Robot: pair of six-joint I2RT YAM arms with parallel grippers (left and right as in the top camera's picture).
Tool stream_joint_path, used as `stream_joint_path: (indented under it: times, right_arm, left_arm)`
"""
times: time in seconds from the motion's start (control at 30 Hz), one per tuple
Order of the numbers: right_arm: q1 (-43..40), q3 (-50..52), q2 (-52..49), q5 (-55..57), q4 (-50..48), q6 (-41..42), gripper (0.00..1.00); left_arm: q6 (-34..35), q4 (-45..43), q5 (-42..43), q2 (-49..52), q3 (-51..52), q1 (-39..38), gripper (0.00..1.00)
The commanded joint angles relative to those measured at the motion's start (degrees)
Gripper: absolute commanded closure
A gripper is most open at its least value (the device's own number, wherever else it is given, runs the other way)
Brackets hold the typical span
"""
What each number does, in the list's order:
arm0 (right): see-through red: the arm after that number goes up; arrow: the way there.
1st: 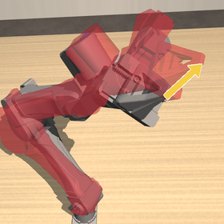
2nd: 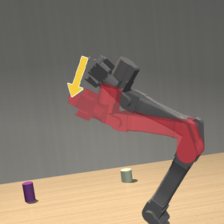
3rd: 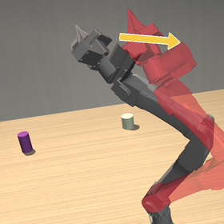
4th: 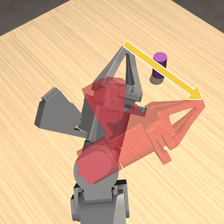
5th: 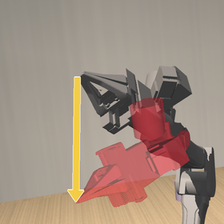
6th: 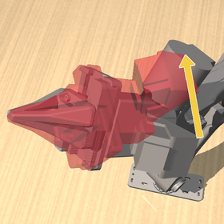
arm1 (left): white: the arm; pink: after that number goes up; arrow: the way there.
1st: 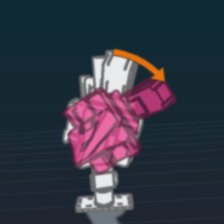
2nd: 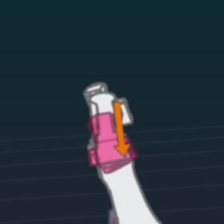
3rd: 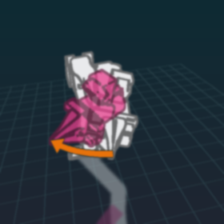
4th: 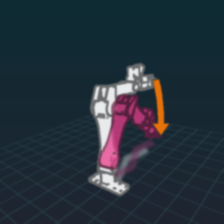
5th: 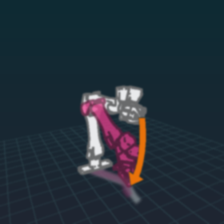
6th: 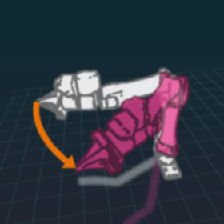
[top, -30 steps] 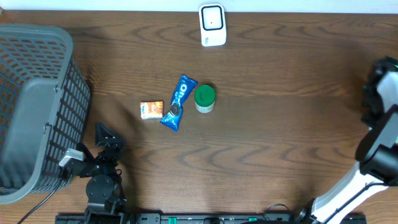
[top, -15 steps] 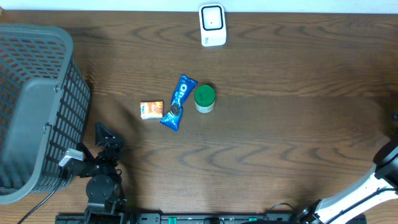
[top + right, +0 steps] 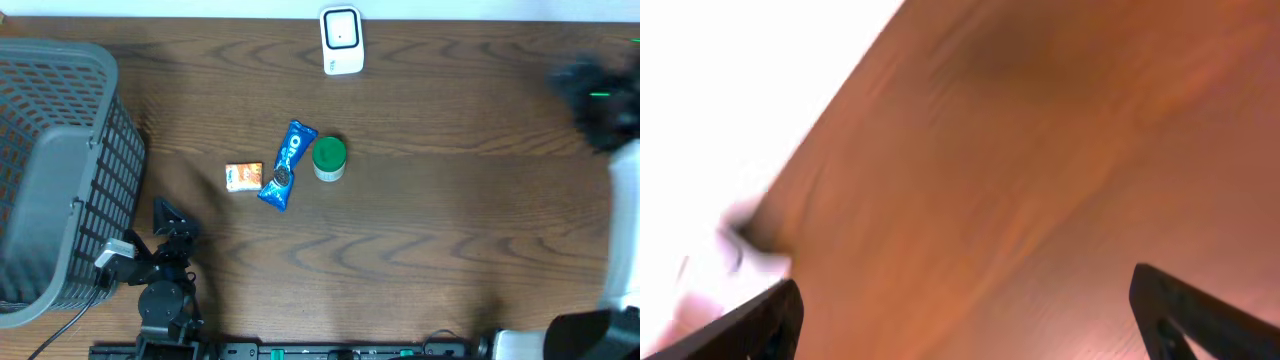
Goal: Scan the item barcode
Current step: 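Reach the right gripper to the green-lidded jar and grasp it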
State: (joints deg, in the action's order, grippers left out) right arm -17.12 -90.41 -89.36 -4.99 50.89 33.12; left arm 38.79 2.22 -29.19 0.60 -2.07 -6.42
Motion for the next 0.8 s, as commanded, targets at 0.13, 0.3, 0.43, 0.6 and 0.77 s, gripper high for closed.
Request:
stream_joint_path:
  times: [0.13, 0.3, 0.43, 0.6, 0.77]
  right_arm:
    - [28.4, 1.4, -6.8, -9.0, 5.4, -12.6, 0.01]
    - [37.1, 1.4, -11.6, -8.8, 3.4, 4.9, 0.01]
    - [39.1, 1.4, -11.4, -7.4, 1.9, 25.4, 0.01]
    - [40.3, 1.4, -11.4, -5.6, -0.9, 32.2, 0.02]
    - [40.6, 1.4, -11.5, -13.9, -2.5, 41.7, 0.01]
  left_arm:
    - [-0.3, 1.8, -0.2, -0.2, 1.0, 0.3, 0.02]
    - [-0.3, 1.8, -0.2, -0.2, 1.0, 0.3, 0.02]
    - [-0.3, 1.8, -0.2, -0.2, 1.0, 0.3, 0.02]
    - [-0.3, 1.8, -0.2, -0.2, 1.0, 0.3, 0.02]
    - [-0.3, 1.8, -0.2, -0.2, 1.0, 0.3, 0.02]
